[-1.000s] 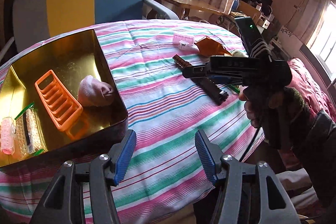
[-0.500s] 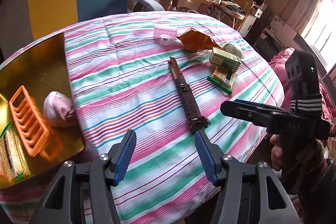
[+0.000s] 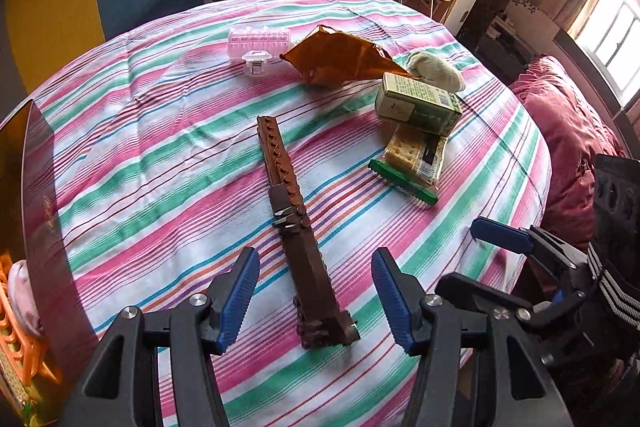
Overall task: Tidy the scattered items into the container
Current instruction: 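Move the left tool to the brown comb strip and close on it, then grasp the green essential-oil box with the right tool while the left tool holds the comb strip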
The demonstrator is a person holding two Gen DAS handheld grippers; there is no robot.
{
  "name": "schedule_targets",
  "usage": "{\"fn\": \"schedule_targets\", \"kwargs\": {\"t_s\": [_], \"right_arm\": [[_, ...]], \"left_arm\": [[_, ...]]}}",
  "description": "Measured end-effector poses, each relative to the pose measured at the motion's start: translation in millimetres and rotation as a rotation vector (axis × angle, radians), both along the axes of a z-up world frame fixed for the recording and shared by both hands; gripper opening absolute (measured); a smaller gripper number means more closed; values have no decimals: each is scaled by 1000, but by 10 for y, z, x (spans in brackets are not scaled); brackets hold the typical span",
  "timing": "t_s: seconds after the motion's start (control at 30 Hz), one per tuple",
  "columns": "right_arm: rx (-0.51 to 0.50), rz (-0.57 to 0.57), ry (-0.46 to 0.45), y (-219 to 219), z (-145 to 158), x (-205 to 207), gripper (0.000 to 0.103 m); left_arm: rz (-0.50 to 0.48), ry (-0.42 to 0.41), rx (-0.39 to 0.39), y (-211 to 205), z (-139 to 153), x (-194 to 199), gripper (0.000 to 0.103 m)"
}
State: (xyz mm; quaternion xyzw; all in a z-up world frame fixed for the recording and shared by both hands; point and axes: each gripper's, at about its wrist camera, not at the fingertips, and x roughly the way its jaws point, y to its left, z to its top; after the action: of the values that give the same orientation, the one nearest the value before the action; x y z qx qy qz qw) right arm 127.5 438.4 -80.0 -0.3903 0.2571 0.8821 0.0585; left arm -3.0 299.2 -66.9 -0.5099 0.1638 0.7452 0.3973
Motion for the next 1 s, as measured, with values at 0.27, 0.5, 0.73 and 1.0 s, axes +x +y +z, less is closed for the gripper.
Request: {"fn": "schedule_targets", "kwargs": {"t_s": [0.27, 0.5, 0.73, 1.0], "right_arm": [[20, 4, 39, -48, -8, 7, 103], [33, -47, 59, 291, 224, -217, 102], [102, -43, 35, 692, 421, -793, 102], [2, 178, -19, 403, 301, -1073, 97]], "left_arm": [[19, 55, -31, -25, -146, -12, 47], [51, 43, 3, -319, -137, 23, 29], [76, 7, 30, -570, -118, 132, 29], [89, -3, 46, -784, -114, 253, 29]]}}
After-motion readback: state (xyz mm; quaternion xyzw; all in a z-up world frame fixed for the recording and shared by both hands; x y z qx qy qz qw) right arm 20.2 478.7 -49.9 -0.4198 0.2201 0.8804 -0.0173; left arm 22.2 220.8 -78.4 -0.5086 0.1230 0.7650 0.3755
